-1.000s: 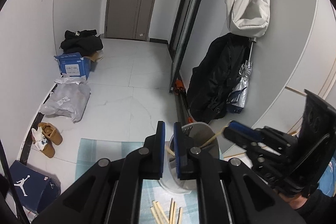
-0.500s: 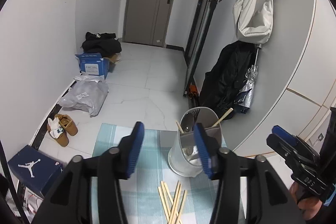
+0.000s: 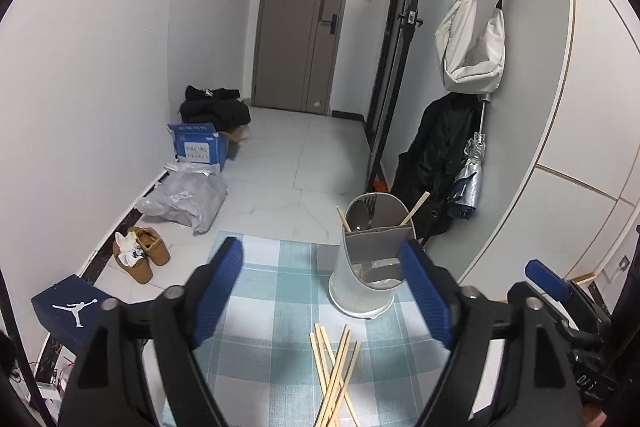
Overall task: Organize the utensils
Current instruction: 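Move both grippers back over the chopstick pile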
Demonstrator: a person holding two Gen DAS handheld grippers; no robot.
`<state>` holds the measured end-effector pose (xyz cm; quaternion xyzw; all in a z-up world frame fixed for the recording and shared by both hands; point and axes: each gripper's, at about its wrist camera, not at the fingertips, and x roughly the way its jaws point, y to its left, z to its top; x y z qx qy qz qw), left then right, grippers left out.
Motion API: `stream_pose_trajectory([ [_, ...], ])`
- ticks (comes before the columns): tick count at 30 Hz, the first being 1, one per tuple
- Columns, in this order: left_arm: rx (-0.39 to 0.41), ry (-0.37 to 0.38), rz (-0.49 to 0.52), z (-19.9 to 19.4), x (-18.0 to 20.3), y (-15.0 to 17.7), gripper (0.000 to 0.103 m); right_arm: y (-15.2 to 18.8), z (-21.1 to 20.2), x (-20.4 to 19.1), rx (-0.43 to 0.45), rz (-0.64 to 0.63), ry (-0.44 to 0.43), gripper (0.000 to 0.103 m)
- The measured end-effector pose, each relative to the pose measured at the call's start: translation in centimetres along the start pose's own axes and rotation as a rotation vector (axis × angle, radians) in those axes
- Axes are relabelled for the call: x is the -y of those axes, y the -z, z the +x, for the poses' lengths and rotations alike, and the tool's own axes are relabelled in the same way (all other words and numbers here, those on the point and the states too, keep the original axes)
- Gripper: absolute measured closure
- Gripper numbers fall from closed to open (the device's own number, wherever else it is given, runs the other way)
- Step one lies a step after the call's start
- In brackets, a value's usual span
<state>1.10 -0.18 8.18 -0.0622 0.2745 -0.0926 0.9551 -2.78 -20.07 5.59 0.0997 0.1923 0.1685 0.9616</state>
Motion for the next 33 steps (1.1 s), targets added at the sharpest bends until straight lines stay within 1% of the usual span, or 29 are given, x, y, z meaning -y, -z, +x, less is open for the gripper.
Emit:
stream_pose_trajectory([
  [1,0.011,-0.015,-0.006,-0.1,-0.1,0.3,0.017,0.3,-0.1,0.0,0.004,0.002,-0.001,0.02],
  [3,0.031,-0.034,-0.019,-0.3,-0.4,1.0,0.012,1.2,-0.7,0.0,0.021,0.018,-0.021,0.015],
  [7,0.059,-0.052,-0.019,-0.4,-0.8,2.4,0.007,2.7,-1.0,-0.2,0.031,0.022,-0.024,0.011],
  [9,0.056,-0.06,-0.003,0.0,-0.9,3.1,0.002,3.4,-0.8,-0.3,0.02,0.024,-0.015,0.01],
  [11,0.053,-0.067,0.005,0.1,-0.9,3.9,0.002,4.2,-0.5,-0.3,0.002,0.03,-0.005,0.007],
  [16,0.038,-0.08,0.0,1.1,-1.3,5.4,0.002,5.7,0.2,0.1,-0.037,0.028,0.031,0.003],
  [22,-0.007,-0.083,-0.006,2.9,-2.0,7.2,0.002,7.1,1.6,0.6,-0.119,0.032,0.094,0.003],
  [26,-0.032,-0.076,-0.033,3.9,-3.1,7.8,0.002,7.9,2.8,0.9,-0.18,0.032,0.133,0.003],
  [29,-0.043,-0.08,-0.045,4.3,-4.0,8.3,0.002,8.6,3.9,1.4,-0.23,0.052,0.144,0.003],
  [31,-0.062,-0.083,-0.054,4.8,-4.6,8.4,0.002,9.1,4.9,1.7,-0.275,0.067,0.167,0.003],
  [33,-0.097,-0.059,-0.08,5.4,-5.3,8.6,0.002,9.7,6.4,2.2,-0.34,0.089,0.186,0.003],
])
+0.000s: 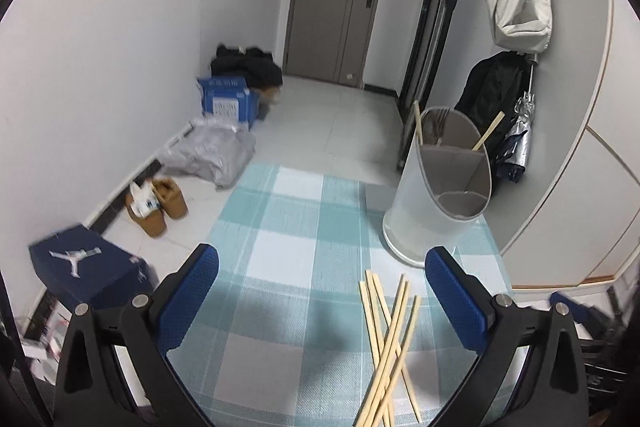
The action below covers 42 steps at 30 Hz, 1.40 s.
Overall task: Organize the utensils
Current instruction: 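Move both grippers back over the chopstick pile, then close the right gripper on one wooden chopstick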
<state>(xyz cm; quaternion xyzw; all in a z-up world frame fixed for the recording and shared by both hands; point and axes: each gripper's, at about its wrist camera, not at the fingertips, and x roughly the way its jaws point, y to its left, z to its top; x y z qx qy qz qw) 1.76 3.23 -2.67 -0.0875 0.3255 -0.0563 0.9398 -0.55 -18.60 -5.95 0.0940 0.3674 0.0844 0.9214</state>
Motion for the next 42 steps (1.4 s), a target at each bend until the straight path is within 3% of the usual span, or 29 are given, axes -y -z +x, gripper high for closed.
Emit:
stream_pose_trajectory([
  [4,-0.036,0.01,-0.038,0.7,-1.1,0.0,0.002,0.1,3.1,0.2,-0.111,0.037,0.008,0.005],
  [8,-0.084,0.005,-0.079,1.6,-2.2,-0.1,0.002,0.3,5.5,-0.6,-0.169,0.031,0.037,0.007],
  [13,-0.116,-0.011,-0.117,2.0,-3.5,-0.4,0.002,0.1,8.8,-2.3,-0.254,0.01,0.032,0.015],
  [16,-0.142,-0.007,-0.145,2.3,-4.1,-0.4,0.002,0.0,10.1,-3.0,-0.264,-0.02,0.072,0.02],
  [21,-0.179,-0.009,-0.195,2.6,-5.1,-0.3,0.002,1.1,12.8,-3.8,-0.34,-0.054,0.115,0.046],
  [23,-0.182,-0.009,-0.206,2.6,-5.4,-0.3,0.002,1.3,12.7,-4.1,-0.315,-0.075,0.134,0.054],
  [25,-0.177,-0.015,-0.214,2.4,-5.4,-0.4,0.002,1.5,12.7,-4.5,-0.32,-0.114,0.143,0.066],
  [27,-0.177,-0.019,-0.214,2.4,-5.4,-0.4,0.002,1.5,12.7,-4.7,-0.332,-0.137,0.14,0.088],
  [30,-0.181,-0.025,-0.208,2.5,-5.3,-0.3,0.002,1.3,12.7,-4.5,-0.347,-0.134,0.119,0.095],
  [34,-0.186,-0.032,-0.198,2.7,-5.2,-0.2,0.002,0.7,12.6,-4.4,-0.366,-0.149,0.083,0.098],
  [42,-0.205,-0.032,-0.212,2.6,-5.6,-0.2,0.002,1.0,11.6,-4.4,-0.49,-0.279,0.01,0.095],
])
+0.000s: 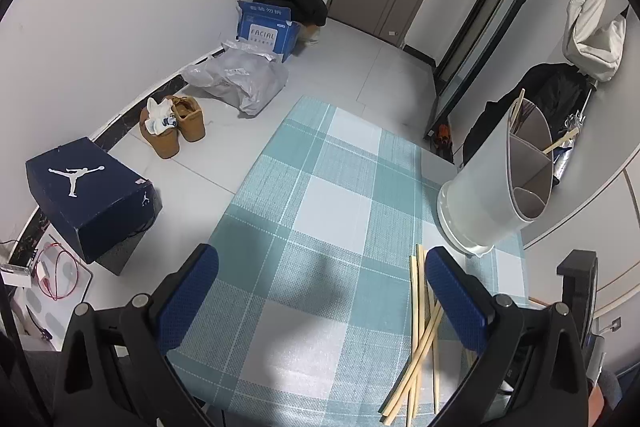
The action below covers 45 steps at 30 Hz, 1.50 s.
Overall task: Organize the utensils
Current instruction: 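Close the right gripper on one wooden chopstick, then lift the chopstick with the right gripper while the left gripper grasps another chopstick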
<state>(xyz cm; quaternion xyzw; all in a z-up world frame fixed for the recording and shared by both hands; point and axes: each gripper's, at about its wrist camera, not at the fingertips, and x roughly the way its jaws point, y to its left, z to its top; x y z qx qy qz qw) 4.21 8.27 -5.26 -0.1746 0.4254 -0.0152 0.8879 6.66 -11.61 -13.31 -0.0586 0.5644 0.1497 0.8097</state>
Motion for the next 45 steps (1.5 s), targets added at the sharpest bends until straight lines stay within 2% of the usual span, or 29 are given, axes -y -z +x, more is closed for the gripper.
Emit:
stream_pose_trajectory([
  [3,-0.013,-0.005,0.002,0.3,0.1,0.2,0.002,0.0,0.3,0.0,-0.02,-0.021,-0.007,0.091],
  [5,-0.026,-0.016,0.009,0.6,0.1,0.4,0.002,-0.3,0.5,0.1,-0.026,-0.022,-0.005,0.081],
  [10,-0.045,-0.032,0.043,1.3,0.6,0.8,0.002,-1.3,0.8,-0.1,-0.024,-0.058,-0.032,0.078],
  [11,-0.048,-0.024,0.044,1.4,0.7,0.8,0.002,-1.4,0.8,0.0,-0.024,-0.054,-0.041,0.082],
  [12,-0.052,-0.013,0.048,1.6,0.9,0.8,0.002,-1.4,0.8,0.2,-0.025,-0.046,-0.052,0.096],
  [17,-0.096,-0.028,0.126,2.9,2.6,1.2,0.002,-1.0,0.4,1.7,0.011,0.002,-0.097,0.098],
  [22,-0.231,-0.062,0.269,5.8,4.8,2.4,0.002,-1.1,-1.8,6.0,0.131,0.232,-0.23,0.098],
  [26,-0.27,-0.084,0.25,6.8,5.1,2.8,0.002,-0.4,-3.2,8.9,0.197,0.358,-0.303,0.098],
  [30,-0.307,-0.082,0.21,7.6,5.3,3.2,0.002,0.5,-5.0,11.8,0.263,0.459,-0.424,0.098],
  [34,-0.318,-0.132,0.23,8.1,6.2,4.0,0.002,1.4,-6.4,13.3,0.309,0.467,-0.443,0.098],
  [41,-0.337,-0.205,0.285,8.6,7.5,4.9,0.001,0.8,-6.2,12.0,0.324,0.444,-0.45,0.098],
  [45,-0.345,-0.21,0.271,8.6,7.5,4.6,0.001,1.0,-6.9,11.9,0.356,0.426,-0.446,0.098],
])
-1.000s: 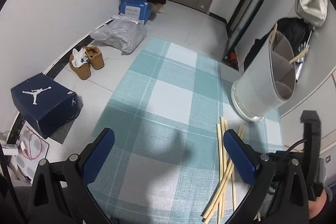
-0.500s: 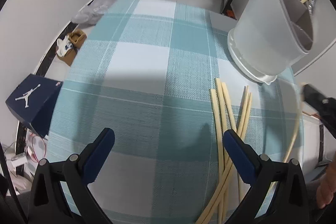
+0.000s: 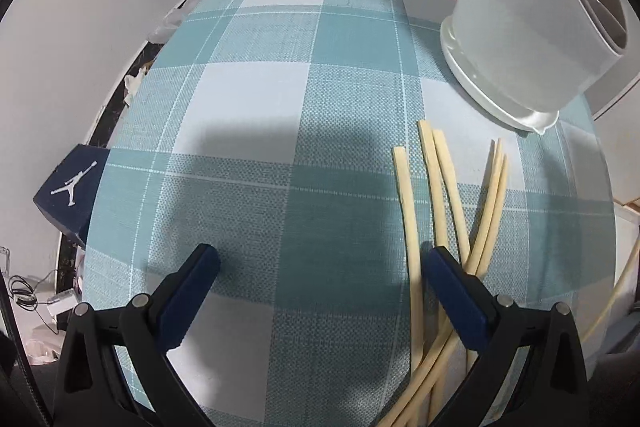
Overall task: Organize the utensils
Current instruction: 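Lift the chopstick with the right gripper while the left gripper grasps another chopstick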
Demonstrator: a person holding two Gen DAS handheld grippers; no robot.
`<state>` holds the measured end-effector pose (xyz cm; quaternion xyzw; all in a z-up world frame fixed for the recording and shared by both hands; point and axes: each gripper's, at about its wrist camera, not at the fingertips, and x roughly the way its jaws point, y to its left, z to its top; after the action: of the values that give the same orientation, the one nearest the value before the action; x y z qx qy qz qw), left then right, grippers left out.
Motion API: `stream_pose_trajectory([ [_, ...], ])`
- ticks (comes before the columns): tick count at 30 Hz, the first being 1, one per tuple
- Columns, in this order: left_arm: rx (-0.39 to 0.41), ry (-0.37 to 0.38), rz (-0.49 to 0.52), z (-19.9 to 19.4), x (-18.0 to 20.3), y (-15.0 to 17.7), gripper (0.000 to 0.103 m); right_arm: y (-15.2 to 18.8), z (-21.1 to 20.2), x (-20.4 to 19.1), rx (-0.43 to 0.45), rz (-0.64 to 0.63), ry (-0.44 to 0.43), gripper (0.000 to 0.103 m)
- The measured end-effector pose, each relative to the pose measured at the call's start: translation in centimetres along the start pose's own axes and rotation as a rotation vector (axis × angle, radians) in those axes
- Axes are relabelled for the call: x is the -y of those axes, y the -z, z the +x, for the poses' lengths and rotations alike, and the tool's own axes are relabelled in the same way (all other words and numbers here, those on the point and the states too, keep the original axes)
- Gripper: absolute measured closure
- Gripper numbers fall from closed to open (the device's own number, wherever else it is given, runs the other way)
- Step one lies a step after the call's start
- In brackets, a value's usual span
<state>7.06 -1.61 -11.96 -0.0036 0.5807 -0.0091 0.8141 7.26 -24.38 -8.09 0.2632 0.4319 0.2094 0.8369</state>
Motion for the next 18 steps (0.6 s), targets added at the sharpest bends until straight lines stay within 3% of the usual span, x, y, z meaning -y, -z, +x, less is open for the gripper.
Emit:
stream_pose_trajectory([
  [5,-0.008,0.002,-0.004,0.1,-0.2,-1.1,0.012,0.1,-0.3,-0.1,0.009,-0.004,-0.006,0.098],
  [9,-0.005,0.017,0.027,-0.1,0.7,-2.0,0.038,0.1,-0.4,-0.4,0.018,-0.018,-0.005,0.098],
  [13,-0.008,0.029,0.057,0.2,1.5,-2.5,0.051,0.0,-0.4,-0.2,0.022,-0.016,-0.005,0.098],
  [18,-0.015,0.041,0.053,0.1,2.2,-2.9,0.087,-0.1,-0.5,-0.2,0.024,-0.01,-0.003,0.098],
])
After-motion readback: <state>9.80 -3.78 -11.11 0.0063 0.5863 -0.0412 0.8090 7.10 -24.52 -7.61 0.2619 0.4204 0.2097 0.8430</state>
